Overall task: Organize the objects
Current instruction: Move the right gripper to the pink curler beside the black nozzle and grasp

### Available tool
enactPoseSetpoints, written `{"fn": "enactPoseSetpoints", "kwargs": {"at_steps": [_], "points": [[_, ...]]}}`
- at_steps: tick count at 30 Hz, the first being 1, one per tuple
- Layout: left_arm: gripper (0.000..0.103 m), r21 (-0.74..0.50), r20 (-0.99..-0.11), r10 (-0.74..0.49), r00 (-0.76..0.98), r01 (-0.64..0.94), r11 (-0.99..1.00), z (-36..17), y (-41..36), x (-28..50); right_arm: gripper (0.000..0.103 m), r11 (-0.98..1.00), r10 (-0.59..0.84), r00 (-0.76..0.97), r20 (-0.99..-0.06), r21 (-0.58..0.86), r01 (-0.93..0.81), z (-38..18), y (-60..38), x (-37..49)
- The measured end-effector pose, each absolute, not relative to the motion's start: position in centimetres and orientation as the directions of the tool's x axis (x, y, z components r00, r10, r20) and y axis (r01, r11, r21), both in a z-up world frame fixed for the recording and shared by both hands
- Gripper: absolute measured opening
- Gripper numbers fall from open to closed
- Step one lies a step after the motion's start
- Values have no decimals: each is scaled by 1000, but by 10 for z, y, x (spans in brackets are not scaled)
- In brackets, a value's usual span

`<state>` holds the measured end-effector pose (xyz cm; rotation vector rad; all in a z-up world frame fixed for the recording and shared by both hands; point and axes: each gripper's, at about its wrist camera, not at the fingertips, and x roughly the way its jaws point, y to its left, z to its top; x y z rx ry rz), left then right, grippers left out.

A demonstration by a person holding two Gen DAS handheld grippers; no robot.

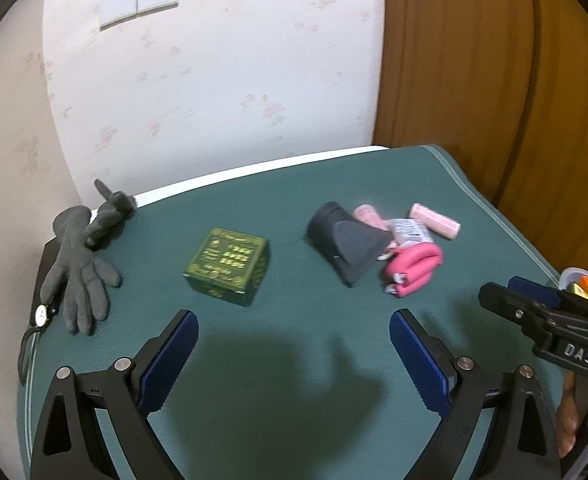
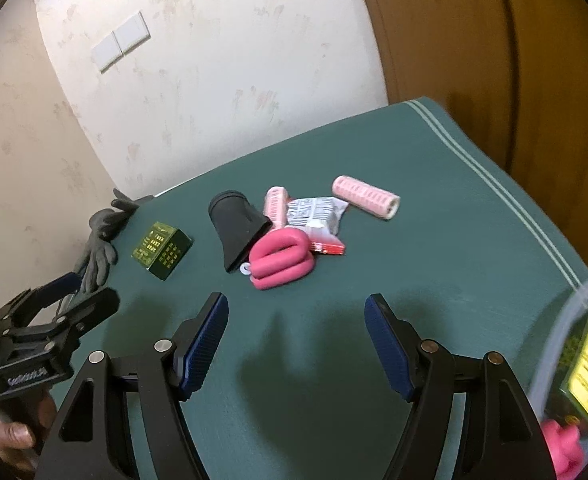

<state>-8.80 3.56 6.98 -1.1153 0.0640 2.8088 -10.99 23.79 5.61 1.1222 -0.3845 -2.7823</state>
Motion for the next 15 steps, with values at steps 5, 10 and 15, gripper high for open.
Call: {"fn": "enactPoseSetpoints", "kwargs": {"at_steps": [5, 10, 15], "points": [[99, -2, -695, 59, -716, -80, -997, 65, 14, -96, 72, -965, -210, -692, -690, 259, 36, 46, 222, -134], [99, -28, -708, 49, -704, -40, -999, 59, -1, -103, 72, -972, -203, -674, -710, 227, 53, 41, 207, -154], [99, -26, -717, 41, -696, -33, -999, 54, -6, -107, 72, -979, -180, -657, -733, 201, 44, 33, 198, -174]]}}
